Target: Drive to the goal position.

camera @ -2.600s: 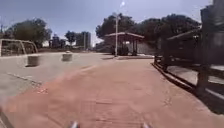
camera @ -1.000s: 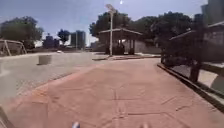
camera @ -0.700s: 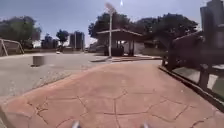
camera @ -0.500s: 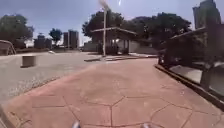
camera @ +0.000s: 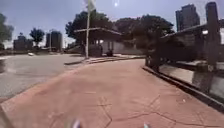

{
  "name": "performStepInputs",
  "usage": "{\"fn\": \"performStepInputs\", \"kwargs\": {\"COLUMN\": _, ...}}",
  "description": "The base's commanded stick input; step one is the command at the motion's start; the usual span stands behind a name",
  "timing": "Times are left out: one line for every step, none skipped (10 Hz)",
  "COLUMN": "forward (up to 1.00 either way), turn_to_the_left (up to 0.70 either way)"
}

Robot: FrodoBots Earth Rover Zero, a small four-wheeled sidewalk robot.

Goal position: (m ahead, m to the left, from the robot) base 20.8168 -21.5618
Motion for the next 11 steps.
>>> {"fn": "performStepInputs", "kwargs": {"forward": 1.0, "turn_to_the_left": 0.0}}
{"fn": "performStepInputs", "kwargs": {"forward": 1.0, "turn_to_the_left": 0.0}}
{"fn": "performStepInputs", "kwargs": {"forward": 1.0, "turn_to_the_left": 0.0}}
{"fn": "performStepInputs", "kwargs": {"forward": 1.0, "turn_to_the_left": 0.0}}
{"fn": "performStepInputs", "kwargs": {"forward": 1.0, "turn_to_the_left": 0.0}}
{"fn": "performStepInputs", "kwargs": {"forward": 1.0, "turn_to_the_left": 0.0}}
{"fn": "performStepInputs", "kwargs": {"forward": 1.0, "turn_to_the_left": 0.0}}
{"fn": "performStepInputs", "kwargs": {"forward": 1.0, "turn_to_the_left": -0.01}}
{"fn": "performStepInputs", "kwargs": {"forward": 1.0, "turn_to_the_left": -0.22}}
{"fn": "performStepInputs", "kwargs": {"forward": 1.0, "turn_to_the_left": -0.4}}
{"fn": "performStepInputs", "kwargs": {"forward": 1.0, "turn_to_the_left": -0.4}}
